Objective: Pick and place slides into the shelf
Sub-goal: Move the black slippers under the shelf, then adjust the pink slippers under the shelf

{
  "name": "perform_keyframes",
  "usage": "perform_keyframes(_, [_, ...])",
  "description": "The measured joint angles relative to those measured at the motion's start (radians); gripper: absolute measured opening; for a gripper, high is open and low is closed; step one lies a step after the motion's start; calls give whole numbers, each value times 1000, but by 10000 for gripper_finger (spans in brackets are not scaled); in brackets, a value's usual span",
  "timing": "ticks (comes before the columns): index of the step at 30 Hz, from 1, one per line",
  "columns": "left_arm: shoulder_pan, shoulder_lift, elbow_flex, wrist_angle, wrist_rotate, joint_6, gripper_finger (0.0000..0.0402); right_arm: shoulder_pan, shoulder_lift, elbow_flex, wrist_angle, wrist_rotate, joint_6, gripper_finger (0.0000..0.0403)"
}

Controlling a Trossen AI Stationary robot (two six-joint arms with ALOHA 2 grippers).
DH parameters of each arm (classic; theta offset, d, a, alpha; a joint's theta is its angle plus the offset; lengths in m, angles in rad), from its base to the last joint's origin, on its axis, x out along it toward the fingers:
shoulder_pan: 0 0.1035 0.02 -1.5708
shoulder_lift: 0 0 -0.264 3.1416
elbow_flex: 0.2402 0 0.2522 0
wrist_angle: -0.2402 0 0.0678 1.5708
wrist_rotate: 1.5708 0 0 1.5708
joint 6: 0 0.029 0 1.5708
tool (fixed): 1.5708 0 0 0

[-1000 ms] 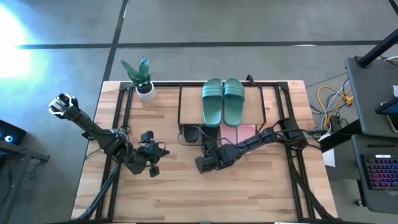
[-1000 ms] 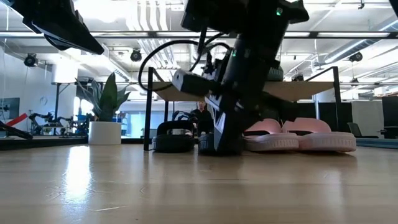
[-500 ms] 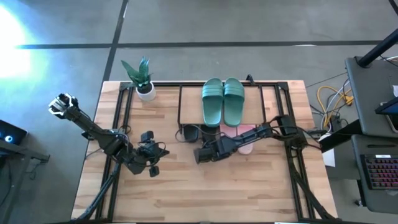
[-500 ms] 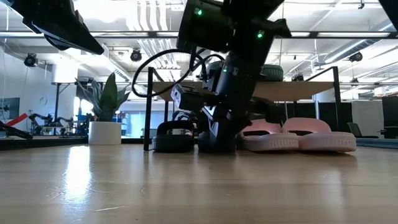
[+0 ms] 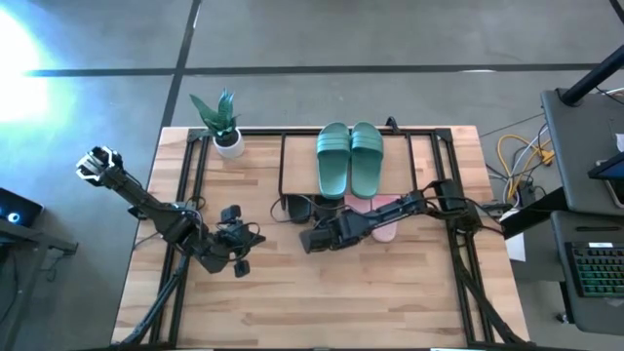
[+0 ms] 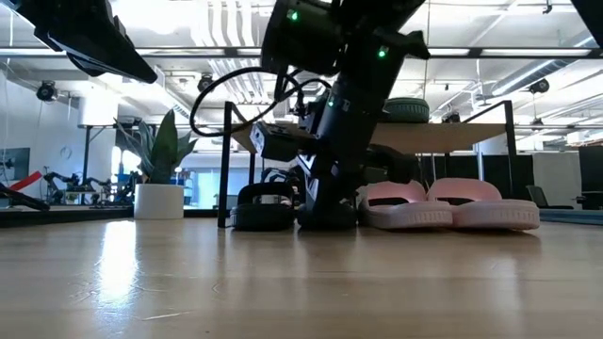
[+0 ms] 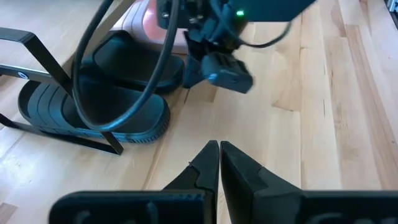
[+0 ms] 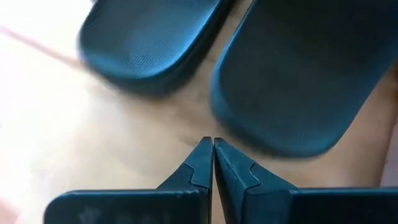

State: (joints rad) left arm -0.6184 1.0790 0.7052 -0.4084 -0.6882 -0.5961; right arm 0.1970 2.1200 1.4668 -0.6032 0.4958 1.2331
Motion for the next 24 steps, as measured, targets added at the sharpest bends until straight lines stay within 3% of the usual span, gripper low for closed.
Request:
perform_keyframes(10, [0, 0, -1, 1, 2, -1, 0, 38, -1, 16, 209, -73, -80, 9])
perform_keyframes(16, [0, 0, -1, 2, 3, -1, 0, 95, -5, 16, 40, -73, 165, 9])
perform_keyframes(24, [0, 0, -13, 3, 4, -1, 0, 228, -27, 16, -309, 14, 642, 9])
